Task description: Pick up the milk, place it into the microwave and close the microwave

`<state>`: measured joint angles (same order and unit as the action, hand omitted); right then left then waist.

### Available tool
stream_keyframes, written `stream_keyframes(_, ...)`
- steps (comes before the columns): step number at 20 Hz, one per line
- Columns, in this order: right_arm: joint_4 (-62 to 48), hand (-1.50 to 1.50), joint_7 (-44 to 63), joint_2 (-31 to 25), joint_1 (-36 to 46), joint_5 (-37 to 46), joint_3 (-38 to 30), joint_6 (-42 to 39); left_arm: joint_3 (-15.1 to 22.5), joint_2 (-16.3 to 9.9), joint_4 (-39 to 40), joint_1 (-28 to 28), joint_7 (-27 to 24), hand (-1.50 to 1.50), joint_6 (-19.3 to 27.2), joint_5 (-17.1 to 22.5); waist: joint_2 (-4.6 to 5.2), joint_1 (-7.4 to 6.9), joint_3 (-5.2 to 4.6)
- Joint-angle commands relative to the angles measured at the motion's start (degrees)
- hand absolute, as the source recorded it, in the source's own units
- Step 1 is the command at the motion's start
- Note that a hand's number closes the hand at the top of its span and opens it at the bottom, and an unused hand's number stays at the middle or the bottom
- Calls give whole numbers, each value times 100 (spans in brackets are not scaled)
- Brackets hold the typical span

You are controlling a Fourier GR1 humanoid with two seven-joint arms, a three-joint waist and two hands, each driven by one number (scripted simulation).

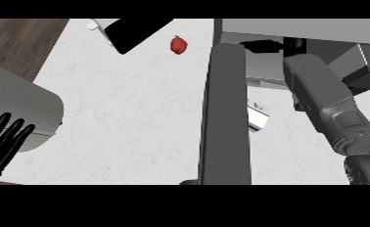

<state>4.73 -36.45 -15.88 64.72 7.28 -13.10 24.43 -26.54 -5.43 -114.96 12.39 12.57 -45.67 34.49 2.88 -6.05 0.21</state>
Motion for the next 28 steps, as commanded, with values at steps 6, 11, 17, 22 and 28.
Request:
stream_keyframes(6,144,-150,-557,65,-544,-389,-323,-1720,621,432,236,269,-270,-150,-813,-405,-161,304,-8)
stream_keyframes(11,177,-150,-920,423,-1003,-687,-555,-2446,925,306,535,267,-232,-150,-1276,-637,-204,407,-12)
stream_keyframes(17,452,-150,-1300,939,-1667,-819,-529,-2978,1275,538,700,-218,-531,-150,-977,-1734,-315,658,-24)
stream_keyframes(22,883,-150,-1483,1068,-2479,-788,-298,-3404,1710,541,877,-5,-1295,-150,-812,-2601,-358,738,-32)
stream_keyframes(28,1295,-150,-1691,1294,-3578,-563,45,-2959,2207,542,1664,-770,-1750,150,-136,-3184,-374,910,-44)
